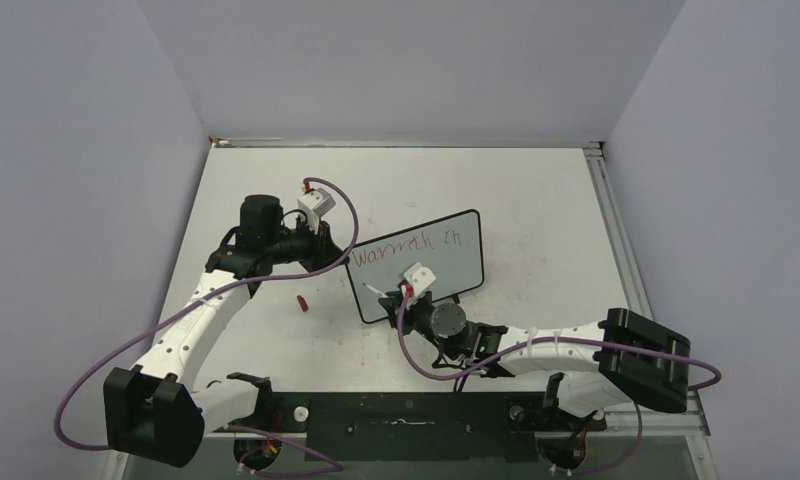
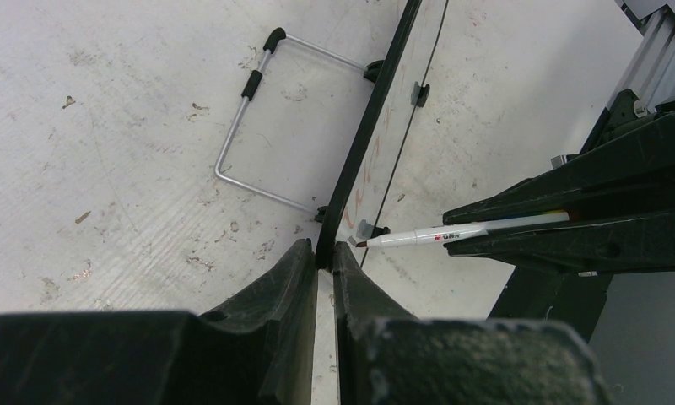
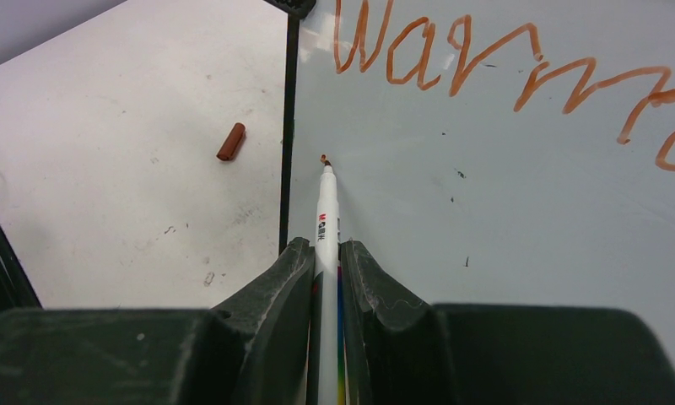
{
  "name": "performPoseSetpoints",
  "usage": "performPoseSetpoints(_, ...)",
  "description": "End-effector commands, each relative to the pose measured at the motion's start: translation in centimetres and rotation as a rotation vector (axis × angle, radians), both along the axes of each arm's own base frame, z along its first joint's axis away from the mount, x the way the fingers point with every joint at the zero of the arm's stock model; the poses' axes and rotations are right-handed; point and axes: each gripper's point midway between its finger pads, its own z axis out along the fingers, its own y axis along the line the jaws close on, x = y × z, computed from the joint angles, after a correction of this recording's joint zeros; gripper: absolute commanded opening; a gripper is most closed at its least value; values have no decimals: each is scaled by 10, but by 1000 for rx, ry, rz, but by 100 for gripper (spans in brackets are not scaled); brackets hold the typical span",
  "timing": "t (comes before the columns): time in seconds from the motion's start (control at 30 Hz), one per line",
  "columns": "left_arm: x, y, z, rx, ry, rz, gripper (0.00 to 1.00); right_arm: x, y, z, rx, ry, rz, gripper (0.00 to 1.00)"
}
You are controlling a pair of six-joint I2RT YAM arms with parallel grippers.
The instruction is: Write a sentence on the whiteboard
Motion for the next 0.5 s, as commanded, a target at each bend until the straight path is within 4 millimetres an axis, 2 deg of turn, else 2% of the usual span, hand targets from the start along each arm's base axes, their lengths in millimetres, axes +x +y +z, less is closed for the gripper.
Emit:
performPoseSetpoints(0.0,-2,8,-10,43,20,24,0,9,-8,20,47,-32,-66,5)
performPoseSetpoints(0.27,-1,8,-10,42,21,23,0,12,-5,34,73,-62,-67,5)
performPoseSetpoints(0.47,-1,8,-10,42,20,22,0,9,6,35,74,-67,-26,5)
